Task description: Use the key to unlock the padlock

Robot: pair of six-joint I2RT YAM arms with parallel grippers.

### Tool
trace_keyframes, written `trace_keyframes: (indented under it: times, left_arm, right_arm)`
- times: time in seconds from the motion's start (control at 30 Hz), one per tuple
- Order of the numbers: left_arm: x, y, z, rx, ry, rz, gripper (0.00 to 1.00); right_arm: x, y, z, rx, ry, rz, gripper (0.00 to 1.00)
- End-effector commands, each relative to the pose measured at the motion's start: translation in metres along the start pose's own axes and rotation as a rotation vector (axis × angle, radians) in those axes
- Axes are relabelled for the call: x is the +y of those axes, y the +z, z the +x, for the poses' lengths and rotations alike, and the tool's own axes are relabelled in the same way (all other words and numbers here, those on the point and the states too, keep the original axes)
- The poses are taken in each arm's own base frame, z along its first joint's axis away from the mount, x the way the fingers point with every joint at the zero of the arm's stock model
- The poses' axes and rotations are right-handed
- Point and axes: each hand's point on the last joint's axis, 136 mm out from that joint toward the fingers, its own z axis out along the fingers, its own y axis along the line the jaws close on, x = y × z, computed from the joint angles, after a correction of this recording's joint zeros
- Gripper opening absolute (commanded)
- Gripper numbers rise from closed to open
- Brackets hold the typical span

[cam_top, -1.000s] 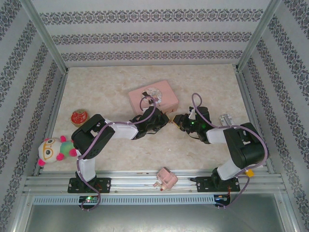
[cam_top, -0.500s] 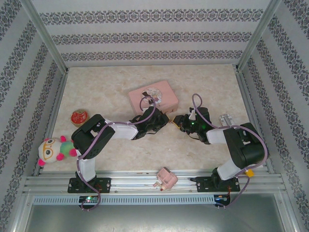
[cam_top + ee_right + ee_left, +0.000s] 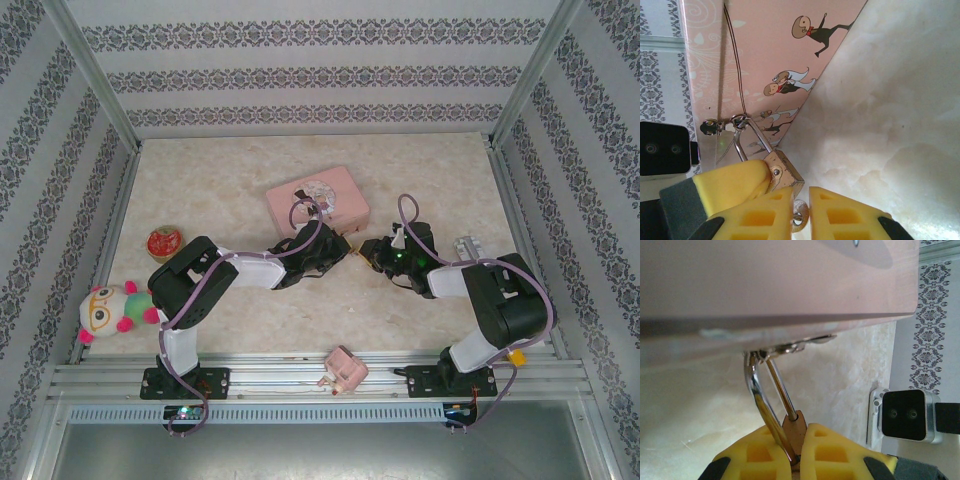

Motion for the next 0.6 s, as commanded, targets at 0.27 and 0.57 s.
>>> trace_keyframes:
  times: [0.27, 0.57]
  left_arm:
    - [0.030, 0.007, 0.038, 0.160, -0.146, -0.052, 0.00]
    - [0.028, 0.008, 0.040, 0.175, -0.144, -0.049, 0.00]
  right_arm:
    - [0.022, 0.007, 0.000, 0.003, -0.025, -0.063, 0.13]
    - [0.037, 0.010, -0.009, -0.011, -0.043, -0.092, 0.10]
